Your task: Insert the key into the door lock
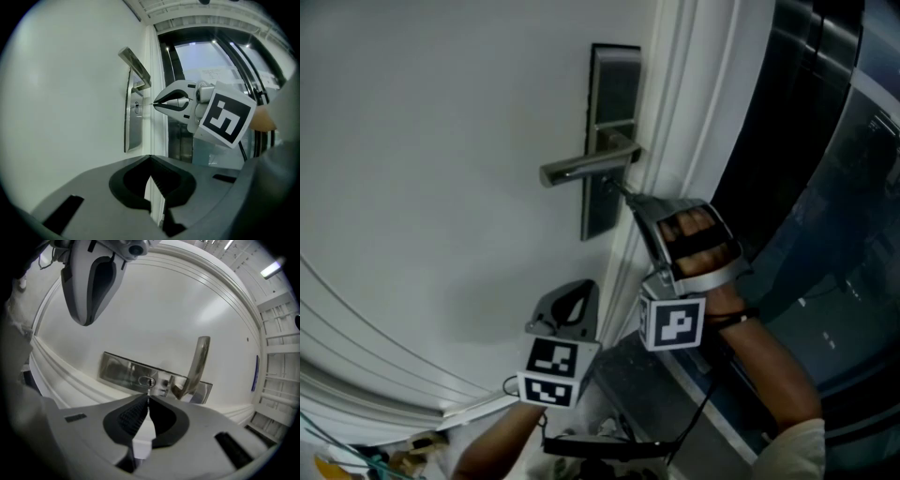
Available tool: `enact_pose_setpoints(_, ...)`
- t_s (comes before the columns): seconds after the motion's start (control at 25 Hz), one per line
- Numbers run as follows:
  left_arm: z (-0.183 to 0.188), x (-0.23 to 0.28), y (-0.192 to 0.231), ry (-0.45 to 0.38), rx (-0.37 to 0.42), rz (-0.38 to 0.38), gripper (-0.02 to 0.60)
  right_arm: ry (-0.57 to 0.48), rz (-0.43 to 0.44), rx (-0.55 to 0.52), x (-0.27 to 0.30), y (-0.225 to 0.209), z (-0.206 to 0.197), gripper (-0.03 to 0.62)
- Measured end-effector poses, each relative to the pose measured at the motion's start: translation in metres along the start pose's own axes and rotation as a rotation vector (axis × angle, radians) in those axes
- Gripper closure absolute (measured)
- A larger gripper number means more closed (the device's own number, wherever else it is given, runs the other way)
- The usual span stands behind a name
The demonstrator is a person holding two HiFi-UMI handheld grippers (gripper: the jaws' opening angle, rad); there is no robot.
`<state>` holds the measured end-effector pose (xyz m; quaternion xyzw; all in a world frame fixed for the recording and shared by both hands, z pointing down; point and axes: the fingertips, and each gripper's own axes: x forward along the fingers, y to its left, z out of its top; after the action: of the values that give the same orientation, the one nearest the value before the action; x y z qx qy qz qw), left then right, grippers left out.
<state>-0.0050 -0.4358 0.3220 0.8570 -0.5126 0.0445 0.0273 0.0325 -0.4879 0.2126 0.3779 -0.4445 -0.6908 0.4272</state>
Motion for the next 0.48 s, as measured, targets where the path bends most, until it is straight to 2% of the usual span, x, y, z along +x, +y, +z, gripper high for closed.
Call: enact_pose_setpoints(0.48,0.0002,0.0015,-0.0023,0.004,0.009,-0.009,0.578,-0.01,0.022,0.073,0.0017,-0.0026,0.0059,0.572)
